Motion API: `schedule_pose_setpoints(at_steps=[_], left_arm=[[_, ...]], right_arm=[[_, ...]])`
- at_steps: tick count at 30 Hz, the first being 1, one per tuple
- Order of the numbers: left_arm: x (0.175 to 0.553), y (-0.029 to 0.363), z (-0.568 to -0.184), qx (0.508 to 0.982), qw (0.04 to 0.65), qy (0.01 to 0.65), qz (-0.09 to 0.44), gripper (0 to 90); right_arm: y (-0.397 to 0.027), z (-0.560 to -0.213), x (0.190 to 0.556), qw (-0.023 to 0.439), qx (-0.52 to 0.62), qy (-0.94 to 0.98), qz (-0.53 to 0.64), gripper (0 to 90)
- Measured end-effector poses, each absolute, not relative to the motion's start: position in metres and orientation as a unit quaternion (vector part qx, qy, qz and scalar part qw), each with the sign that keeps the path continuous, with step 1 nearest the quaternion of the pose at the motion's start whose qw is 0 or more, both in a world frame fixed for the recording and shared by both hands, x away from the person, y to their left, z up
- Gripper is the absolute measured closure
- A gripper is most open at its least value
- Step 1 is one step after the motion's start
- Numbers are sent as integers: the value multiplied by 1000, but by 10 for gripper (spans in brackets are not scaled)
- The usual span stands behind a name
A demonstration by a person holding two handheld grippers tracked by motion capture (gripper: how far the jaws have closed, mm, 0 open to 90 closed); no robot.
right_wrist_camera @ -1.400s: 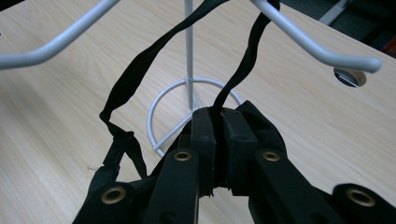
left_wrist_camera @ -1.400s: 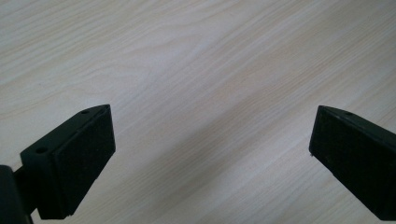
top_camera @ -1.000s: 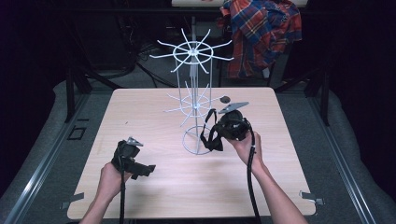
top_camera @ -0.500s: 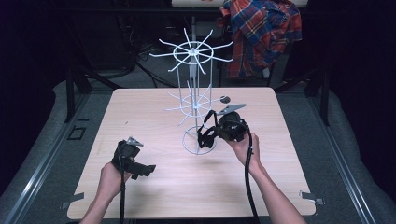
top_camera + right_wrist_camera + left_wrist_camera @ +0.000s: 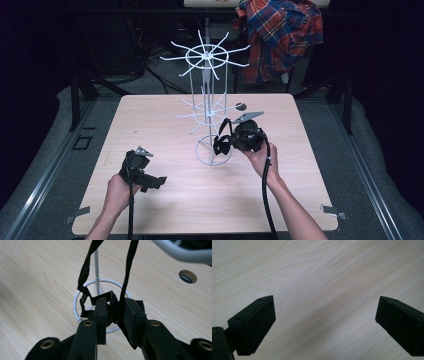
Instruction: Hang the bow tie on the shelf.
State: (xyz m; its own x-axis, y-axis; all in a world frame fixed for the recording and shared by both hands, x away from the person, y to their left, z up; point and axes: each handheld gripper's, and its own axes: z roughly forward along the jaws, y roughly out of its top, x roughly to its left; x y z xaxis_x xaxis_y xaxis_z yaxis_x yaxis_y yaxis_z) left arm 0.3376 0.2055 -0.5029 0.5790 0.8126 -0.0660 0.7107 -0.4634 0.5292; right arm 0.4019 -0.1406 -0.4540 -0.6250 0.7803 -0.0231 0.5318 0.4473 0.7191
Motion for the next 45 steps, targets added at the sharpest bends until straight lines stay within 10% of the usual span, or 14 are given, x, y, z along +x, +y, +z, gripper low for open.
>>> schedule_pose_setpoints(at_steps=[19,45], left_arm=[[338,205,-502,850,261,446,99,27],[339,204,-501,850,266,444,97,26]], right_arm=[[-149,-439,388,154,404,827,359,348],[-185,-433,363,141,404,838,339,115]])
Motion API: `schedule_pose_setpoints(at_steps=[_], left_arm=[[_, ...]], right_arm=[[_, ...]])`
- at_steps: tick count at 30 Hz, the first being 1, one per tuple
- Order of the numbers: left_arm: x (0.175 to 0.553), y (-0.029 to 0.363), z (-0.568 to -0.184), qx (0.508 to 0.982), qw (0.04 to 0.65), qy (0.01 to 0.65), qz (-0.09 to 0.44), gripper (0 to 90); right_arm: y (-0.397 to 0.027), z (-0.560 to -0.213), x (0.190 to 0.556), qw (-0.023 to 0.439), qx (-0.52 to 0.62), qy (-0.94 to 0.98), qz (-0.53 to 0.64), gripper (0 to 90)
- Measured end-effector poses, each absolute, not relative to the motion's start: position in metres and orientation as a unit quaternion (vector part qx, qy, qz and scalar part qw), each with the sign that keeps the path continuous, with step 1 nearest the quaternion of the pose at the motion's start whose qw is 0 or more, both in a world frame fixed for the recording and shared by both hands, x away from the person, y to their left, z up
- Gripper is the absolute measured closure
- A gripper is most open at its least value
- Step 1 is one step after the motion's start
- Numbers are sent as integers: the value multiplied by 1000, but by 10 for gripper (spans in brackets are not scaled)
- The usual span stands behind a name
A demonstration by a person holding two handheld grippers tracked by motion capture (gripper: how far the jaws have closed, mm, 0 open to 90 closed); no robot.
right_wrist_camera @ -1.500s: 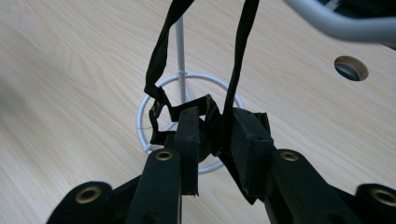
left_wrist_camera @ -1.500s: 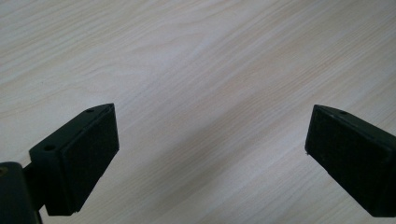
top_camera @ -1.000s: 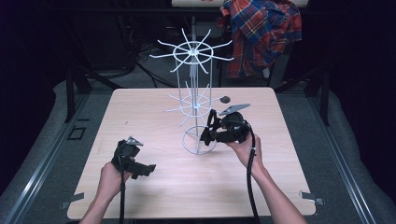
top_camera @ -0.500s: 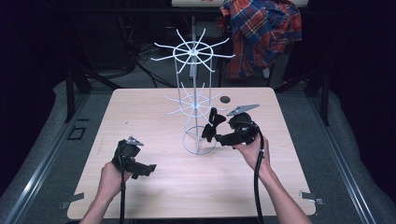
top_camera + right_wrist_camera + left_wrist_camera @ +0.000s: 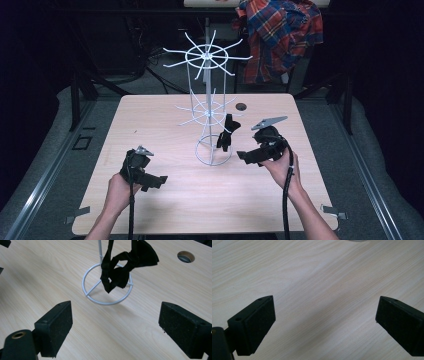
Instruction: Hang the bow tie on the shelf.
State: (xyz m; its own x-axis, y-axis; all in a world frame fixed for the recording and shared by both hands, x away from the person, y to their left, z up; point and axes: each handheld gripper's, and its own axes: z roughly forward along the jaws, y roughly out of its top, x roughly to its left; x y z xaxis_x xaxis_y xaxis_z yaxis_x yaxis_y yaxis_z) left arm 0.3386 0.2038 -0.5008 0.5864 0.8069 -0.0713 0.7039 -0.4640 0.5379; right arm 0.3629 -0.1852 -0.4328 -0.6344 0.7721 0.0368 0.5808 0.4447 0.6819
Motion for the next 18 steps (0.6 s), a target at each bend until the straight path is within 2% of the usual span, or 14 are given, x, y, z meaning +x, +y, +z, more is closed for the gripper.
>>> schedule_pose_setpoints(at_steps=[18], left_arm=[[339,201,-502,851,261,444,97,27]], right_arm=[[-218,-471,329,114,432,847,289,59]])
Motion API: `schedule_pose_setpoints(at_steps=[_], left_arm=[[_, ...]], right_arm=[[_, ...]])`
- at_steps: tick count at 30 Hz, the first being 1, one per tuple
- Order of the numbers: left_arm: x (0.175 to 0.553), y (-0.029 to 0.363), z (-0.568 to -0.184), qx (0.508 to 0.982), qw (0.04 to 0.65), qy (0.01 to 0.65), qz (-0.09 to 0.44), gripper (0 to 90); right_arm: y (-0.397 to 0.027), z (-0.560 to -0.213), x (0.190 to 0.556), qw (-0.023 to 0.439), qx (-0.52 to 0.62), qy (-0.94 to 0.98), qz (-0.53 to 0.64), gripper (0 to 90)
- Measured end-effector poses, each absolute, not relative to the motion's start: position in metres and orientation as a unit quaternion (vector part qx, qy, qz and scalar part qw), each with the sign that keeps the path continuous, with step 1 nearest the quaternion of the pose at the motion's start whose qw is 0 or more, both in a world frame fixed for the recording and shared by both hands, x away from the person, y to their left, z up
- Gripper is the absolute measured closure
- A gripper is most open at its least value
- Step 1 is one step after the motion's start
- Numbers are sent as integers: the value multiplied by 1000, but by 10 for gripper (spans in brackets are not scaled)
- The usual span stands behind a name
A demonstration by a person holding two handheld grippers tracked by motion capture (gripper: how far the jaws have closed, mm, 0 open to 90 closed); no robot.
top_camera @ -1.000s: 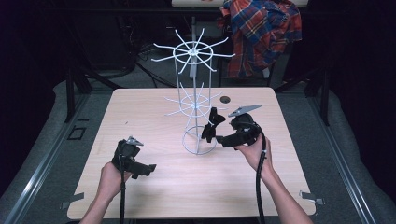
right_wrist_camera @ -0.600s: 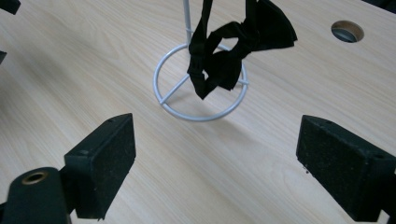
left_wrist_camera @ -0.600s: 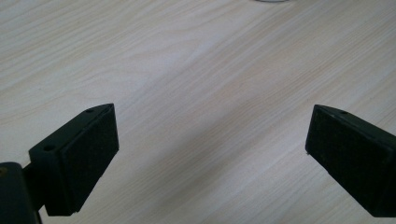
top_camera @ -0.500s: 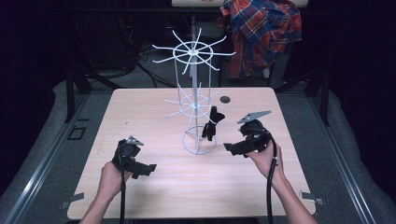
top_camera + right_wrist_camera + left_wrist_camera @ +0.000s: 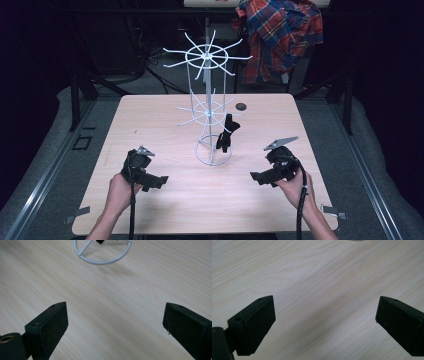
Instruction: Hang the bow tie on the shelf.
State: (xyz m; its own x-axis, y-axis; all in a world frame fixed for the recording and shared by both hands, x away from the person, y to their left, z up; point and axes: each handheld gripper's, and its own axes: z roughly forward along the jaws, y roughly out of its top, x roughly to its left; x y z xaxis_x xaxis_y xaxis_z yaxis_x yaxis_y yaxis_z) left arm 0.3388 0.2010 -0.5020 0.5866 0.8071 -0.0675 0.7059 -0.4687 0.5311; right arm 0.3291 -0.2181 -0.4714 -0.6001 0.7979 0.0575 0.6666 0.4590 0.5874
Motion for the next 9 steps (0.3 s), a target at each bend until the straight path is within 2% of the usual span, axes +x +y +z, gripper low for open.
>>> schedule_pose_setpoints(at_steps=[3,9], left_arm=[[339,201,-502,851,262,444,97,26],[339,198,-502,854,259,440,96,24]], right_arm=[[-223,-480,323,123,436,847,278,63],[-232,-494,329,106,447,851,255,58]])
